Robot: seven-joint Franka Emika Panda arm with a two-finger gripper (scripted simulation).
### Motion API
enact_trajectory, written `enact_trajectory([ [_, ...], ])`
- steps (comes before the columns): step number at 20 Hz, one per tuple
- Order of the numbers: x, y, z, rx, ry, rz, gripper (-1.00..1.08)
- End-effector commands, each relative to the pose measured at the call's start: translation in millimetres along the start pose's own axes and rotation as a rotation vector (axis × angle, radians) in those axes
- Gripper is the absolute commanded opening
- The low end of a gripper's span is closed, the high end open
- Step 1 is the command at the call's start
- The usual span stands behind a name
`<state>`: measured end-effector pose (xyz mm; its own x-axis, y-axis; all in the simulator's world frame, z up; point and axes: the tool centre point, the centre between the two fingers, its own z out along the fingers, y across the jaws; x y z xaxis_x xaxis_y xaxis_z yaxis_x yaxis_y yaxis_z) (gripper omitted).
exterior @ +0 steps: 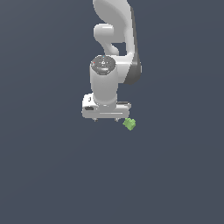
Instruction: Pick up the object and move it to a goal position.
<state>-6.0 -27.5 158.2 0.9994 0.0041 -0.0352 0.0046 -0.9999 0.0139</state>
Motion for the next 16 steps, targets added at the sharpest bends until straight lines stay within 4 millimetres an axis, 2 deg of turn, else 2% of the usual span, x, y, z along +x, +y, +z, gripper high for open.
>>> enact_trajectory([
  [1,-2,-6,3,-0.001,0.001,-0.027,1.00],
  [8,-12,-38,21,-0.004,0.008,-0.188,1.00],
  [16,-37,-97,51,-0.004,0.023,-0.485,1.00],
])
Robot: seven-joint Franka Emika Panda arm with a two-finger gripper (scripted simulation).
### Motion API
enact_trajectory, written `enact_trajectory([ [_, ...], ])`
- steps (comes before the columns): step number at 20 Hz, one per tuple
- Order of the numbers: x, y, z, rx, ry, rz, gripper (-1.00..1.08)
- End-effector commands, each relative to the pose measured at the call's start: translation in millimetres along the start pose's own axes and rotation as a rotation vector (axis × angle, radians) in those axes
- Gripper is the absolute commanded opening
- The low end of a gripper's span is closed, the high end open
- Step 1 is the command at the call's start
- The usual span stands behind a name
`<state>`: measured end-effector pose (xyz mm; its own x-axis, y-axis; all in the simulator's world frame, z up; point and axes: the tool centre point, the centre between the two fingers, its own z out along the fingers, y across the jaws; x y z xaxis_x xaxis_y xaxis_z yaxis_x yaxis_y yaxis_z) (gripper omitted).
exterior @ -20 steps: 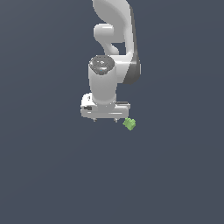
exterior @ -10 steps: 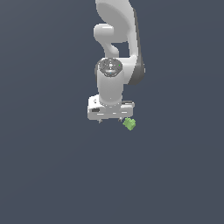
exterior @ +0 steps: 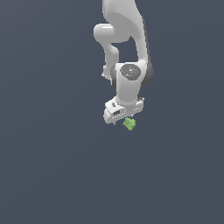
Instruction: Pick up the object and move it to a goal position.
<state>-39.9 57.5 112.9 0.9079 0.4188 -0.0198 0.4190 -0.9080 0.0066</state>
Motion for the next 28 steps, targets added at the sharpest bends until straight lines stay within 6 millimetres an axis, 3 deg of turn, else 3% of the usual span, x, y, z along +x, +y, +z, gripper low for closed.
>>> enact_trajectory([
  [1,-1,-20,8,0.000,0.006,-0.091,1.00],
  [6,-4,-48,19,0.002,0.015,-0.219,1.00],
  [11,-6,-63,25,0.003,0.020,-0.286,1.00],
  [19,-6,-64,30,0.004,0.020,-0.291,1.00],
  [28,-6,-66,69,0.004,0.020,-0.297,1.00],
])
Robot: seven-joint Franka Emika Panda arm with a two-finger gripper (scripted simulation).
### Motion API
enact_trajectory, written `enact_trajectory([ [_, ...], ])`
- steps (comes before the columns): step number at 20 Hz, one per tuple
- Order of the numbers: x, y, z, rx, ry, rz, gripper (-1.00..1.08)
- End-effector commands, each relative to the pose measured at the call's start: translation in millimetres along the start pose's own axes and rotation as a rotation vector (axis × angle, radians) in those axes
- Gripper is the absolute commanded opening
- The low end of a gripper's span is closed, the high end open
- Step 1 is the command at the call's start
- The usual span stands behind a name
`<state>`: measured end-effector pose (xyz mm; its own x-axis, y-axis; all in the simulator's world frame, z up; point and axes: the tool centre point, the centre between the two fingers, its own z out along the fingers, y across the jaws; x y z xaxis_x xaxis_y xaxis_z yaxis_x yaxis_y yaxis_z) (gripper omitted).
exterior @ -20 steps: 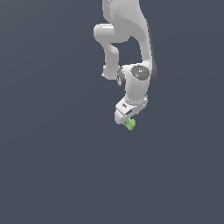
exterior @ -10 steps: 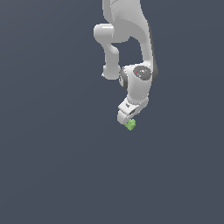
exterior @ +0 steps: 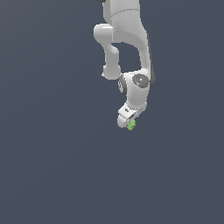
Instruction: Pick up the object and move it to a goal position.
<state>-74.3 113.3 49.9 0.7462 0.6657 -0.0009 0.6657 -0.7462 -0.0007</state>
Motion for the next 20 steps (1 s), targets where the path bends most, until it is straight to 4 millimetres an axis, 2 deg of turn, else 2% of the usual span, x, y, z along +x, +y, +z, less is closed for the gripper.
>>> enact_trajectory([
  [1,0.2,0.1,8.5,-0.001,0.001,-0.001,1.00],
  [5,0.6,0.4,13.0,-0.001,0.001,-0.001,1.00],
  [6,0.6,0.4,13.0,-0.001,0.001,-0.001,-1.00],
  [20,-1.3,2.4,8.6,-0.002,0.002,0.000,-1.00],
])
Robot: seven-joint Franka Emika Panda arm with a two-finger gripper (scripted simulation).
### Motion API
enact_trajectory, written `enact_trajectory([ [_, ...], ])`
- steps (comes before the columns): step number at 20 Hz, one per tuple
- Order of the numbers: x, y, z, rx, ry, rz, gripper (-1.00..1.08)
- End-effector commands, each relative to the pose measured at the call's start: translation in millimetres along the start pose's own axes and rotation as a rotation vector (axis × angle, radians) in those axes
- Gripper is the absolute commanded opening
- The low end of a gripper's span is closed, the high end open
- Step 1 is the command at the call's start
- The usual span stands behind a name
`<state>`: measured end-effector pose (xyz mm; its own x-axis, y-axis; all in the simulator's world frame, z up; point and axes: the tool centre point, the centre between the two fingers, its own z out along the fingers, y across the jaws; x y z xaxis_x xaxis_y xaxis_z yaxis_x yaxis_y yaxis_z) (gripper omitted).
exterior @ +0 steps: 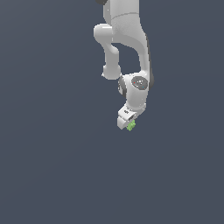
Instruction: Pick up the object and move it to a goal position.
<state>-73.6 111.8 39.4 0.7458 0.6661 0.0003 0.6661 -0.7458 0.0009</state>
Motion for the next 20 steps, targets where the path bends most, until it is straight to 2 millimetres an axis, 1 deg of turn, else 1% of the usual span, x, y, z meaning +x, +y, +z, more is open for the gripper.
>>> enact_trajectory([
  [1,-2,1,-4,0.000,0.000,0.000,-1.00],
  [6,-10,6,-21,-0.001,0.000,0.000,-1.00],
  [10,-20,12,-42,-0.001,0.000,0.000,-1.00],
  [14,-34,20,-72,-0.001,0.000,0.000,-1.00],
  [20,-60,35,-127,0.001,0.001,-0.001,-1.00],
])
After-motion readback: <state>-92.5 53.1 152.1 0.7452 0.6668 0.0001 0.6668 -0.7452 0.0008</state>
